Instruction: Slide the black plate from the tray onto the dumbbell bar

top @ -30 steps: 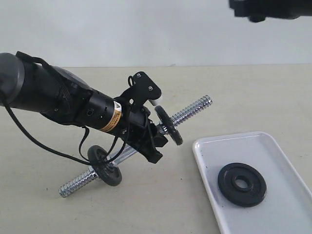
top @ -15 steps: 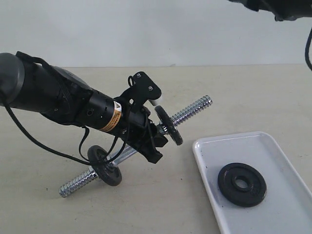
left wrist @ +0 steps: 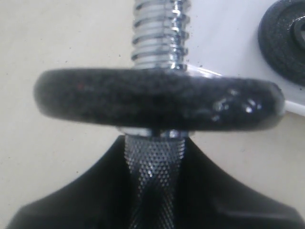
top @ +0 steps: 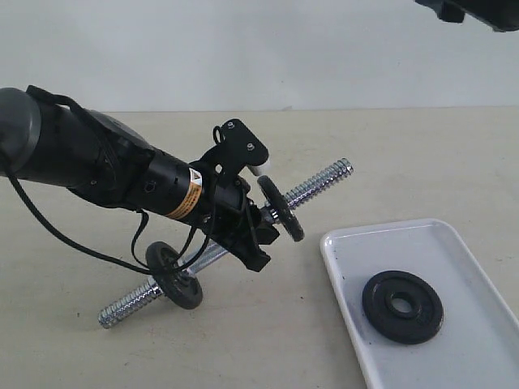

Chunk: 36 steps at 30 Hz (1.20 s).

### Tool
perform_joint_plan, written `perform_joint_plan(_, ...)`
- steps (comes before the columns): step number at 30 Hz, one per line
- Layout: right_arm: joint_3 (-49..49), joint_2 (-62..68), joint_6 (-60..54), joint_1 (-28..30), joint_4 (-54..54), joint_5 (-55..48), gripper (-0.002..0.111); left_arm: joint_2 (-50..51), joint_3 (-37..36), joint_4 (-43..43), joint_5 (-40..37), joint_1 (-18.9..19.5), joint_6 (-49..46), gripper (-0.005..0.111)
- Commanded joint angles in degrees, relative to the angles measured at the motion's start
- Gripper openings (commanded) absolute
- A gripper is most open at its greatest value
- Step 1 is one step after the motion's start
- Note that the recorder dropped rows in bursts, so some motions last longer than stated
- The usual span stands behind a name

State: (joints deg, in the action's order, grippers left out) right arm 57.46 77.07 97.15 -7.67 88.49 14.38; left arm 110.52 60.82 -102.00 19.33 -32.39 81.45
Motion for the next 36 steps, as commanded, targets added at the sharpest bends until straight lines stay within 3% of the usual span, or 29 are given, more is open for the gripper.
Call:
perform_joint_plan(1, 1.69, 0.84, 16.79, 5.39, -0.53, 16.56, 0.057, -3.82, 1.49, 2.05, 1.81, -0.18, 0.52, 0.004)
perform_joint_plan(4, 3.25, 1.90, 20.66, 10.90, -0.21, 22.70, 0.057, -3.82, 1.49, 2.05, 1.92, -0.18, 0.52, 0.004)
perform_joint_plan(7, 3.88, 1.91, 12.62, 14.20, 3.70, 22.77, 0.057, -3.82, 1.49, 2.05, 2.05, -0.18, 0.52, 0.004)
perform_joint_plan(9, 3.88, 1.30, 9.38, 14.51, 11.45, 17.00, 0.055, -3.82, 1.49, 2.05, 1.83, -0.18, 0.52, 0.004)
perform_joint_plan(13, 0.41, 0.75, -3.47, 14.51, 11.45, 10.64, 0.040, -3.82, 1.49, 2.05, 1.83, -0.18, 0.52, 0.004)
perform_joint_plan(17, -2.04, 0.75, -14.70, 14.51, 11.45, 0.84, 0.040, -3.82, 1.49, 2.05, 1.70, -0.18, 0.52, 0.004)
perform_joint_plan(19, -2.57, 0.75, -21.82, 14.51, 11.45, -5.19, 0.045, -3.82, 1.49, 2.05, 1.70, -0.18, 0.52, 0.004)
perform_joint_plan(23, -1.58, 0.75, -34.59, 14.51, 11.45, -15.93, 0.068, -3.82, 1.49, 2.05, 1.82, -0.18, 0.52, 0.004)
perform_joint_plan(26, 0.54, 0.75, -34.47, 12.97, 11.45, -20.45, 0.073, -3.82, 1.49, 2.05, 1.82, -0.18, 0.52, 0.004)
perform_joint_plan(28, 0.60, 0.75, -27.71, 10.63, 8.09, -20.58, 0.073, -3.82, 1.49, 2.05, 1.83, -0.18, 0.01, 0.004)
perform_joint_plan(30, 0.48, 1.02, -20.78, 10.50, -3.96, -14.38, 0.070, -3.82, 1.49, 2.05, 1.83, -0.18, -0.18, 0.004)
perform_joint_plan(31, 0.33, 1.33, -17.75, 10.50, -7.60, -8.96, 0.064, -3.82, 1.49, 2.05, 1.83, -0.18, -0.18, 0.004)
perform_joint_plan(34, 0.69, 1.96, 0.03, 10.50, 2.62, 5.25, 0.043, -3.82, 1.49, 2.05, 1.83, -0.18, -0.18, 0.004)
perform_joint_plan(36, 0.94, 2.97, 10.61, 10.50, 11.45, 9.26, 0.043, -3.82, 1.49, 2.05, 1.83, -0.18, -0.18, 0.004)
